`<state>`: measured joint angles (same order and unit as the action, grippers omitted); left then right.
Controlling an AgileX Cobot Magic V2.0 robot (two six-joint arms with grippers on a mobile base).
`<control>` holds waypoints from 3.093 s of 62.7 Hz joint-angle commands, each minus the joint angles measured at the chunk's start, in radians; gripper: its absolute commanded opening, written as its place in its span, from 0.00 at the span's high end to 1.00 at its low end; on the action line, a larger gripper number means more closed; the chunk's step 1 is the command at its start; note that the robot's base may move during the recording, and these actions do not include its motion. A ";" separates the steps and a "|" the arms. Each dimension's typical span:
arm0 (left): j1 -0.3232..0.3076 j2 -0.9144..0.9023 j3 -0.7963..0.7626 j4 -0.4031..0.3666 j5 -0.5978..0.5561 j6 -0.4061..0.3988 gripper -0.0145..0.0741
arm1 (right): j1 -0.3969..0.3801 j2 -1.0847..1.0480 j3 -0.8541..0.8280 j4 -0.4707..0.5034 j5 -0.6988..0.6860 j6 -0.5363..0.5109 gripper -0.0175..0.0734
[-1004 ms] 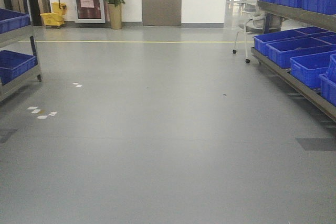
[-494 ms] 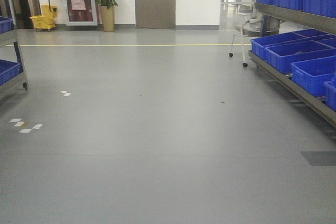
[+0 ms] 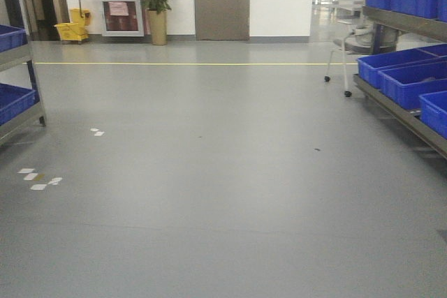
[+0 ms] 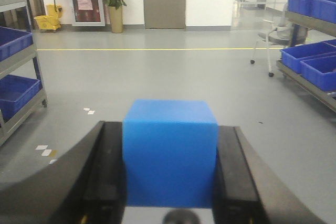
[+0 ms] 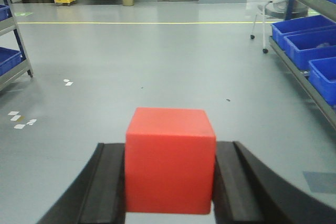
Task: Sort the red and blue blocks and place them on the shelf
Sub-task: 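Turn the base toward the shelf of blue bins, then approach the shelf and position each held cube above a blue bin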
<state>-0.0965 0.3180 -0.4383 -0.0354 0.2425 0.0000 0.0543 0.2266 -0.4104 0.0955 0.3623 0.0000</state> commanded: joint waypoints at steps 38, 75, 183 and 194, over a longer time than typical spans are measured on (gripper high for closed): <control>0.002 0.007 -0.029 -0.002 -0.084 0.000 0.70 | -0.005 0.008 -0.027 0.002 -0.086 0.000 0.75; 0.002 0.007 -0.029 -0.002 -0.084 0.000 0.70 | -0.005 0.008 -0.027 0.002 -0.086 0.000 0.75; 0.002 0.007 -0.029 -0.002 -0.084 0.000 0.70 | -0.005 0.008 -0.027 0.002 -0.086 0.000 0.75; 0.002 0.007 -0.029 -0.002 -0.084 0.000 0.70 | -0.005 0.008 -0.027 0.002 -0.086 0.000 0.75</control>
<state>-0.0965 0.3180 -0.4383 -0.0354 0.2425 0.0000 0.0543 0.2266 -0.4104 0.0955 0.3623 0.0000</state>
